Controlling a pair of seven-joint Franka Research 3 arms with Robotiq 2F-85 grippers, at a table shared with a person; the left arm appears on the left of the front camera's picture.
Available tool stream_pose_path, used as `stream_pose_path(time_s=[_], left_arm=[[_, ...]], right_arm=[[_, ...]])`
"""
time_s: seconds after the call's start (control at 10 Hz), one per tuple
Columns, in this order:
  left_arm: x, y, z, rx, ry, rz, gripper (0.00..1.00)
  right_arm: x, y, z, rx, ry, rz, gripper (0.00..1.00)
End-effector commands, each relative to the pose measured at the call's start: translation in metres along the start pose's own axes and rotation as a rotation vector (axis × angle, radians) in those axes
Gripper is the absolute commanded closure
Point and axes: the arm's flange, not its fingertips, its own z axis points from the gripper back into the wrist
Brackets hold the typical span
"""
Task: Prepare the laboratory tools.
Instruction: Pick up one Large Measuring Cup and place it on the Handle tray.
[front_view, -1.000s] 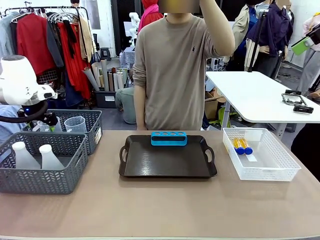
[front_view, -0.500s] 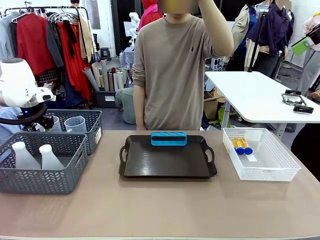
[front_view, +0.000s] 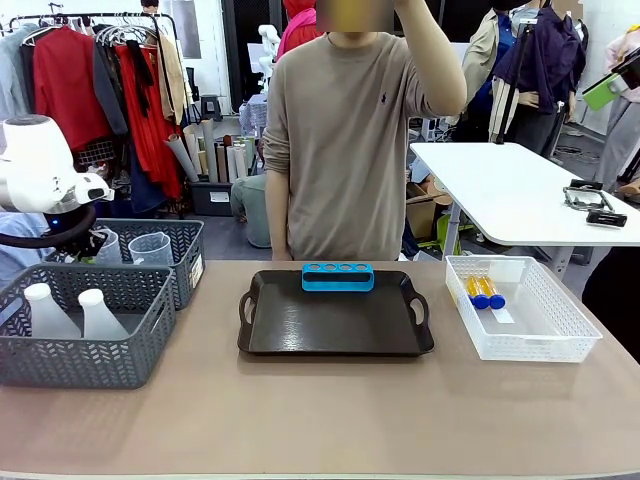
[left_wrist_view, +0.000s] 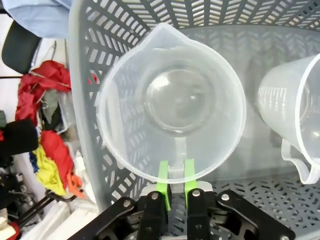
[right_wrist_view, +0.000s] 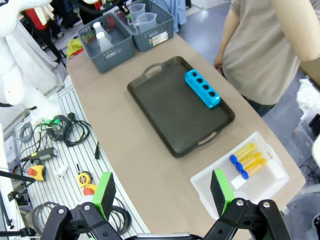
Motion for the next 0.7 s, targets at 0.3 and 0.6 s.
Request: stream_pose_path(time_s=[0.3,0.6], left_arm=[[-0.002,0.003,0.029,0.002,-0.017,0.004,1.0],[-0.003,-0.01,0.112,-0.018,-0.045,-0.071,1.0]], right_arm=[[0.004,0.002,0.001,0.016,-0.023,-0.01,0.0],[0.004,0.002,0.001,0.016,-0.023,-0.01,0.0]])
